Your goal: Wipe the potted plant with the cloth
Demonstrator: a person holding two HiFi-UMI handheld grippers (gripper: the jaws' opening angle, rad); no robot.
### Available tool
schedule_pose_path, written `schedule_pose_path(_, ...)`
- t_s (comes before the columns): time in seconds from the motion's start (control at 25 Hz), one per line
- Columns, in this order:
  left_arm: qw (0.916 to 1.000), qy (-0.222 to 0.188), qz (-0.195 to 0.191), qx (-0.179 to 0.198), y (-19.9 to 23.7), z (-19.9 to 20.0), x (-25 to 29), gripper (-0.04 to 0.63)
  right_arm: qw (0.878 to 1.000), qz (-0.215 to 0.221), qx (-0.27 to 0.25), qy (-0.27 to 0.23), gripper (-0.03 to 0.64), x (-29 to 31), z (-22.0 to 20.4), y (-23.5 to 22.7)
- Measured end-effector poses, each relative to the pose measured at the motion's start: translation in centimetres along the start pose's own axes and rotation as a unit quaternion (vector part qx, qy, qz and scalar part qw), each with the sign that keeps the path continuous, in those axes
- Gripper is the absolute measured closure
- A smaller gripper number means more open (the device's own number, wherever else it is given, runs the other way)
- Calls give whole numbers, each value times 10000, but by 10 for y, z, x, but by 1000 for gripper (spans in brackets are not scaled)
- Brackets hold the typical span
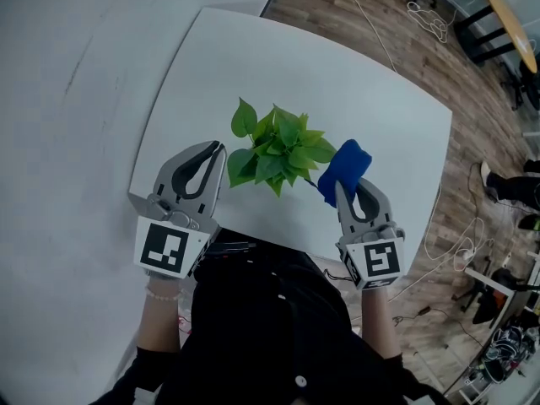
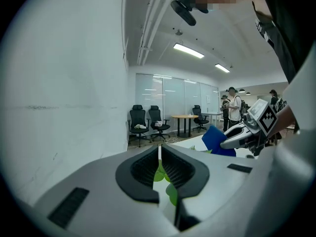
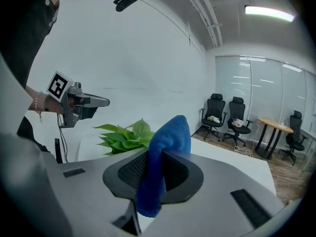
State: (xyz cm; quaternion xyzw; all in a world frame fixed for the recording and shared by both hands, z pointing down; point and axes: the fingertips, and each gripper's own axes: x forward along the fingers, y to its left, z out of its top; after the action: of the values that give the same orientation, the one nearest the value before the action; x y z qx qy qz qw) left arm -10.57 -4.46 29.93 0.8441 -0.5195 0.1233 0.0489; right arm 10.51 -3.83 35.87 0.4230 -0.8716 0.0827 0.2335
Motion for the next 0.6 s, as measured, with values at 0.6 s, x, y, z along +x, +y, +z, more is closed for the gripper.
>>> schedule_pose_path(0.6,9946,495,-907,132,-11,-55,16,355,9980,284,11,565,523,54,-40,19)
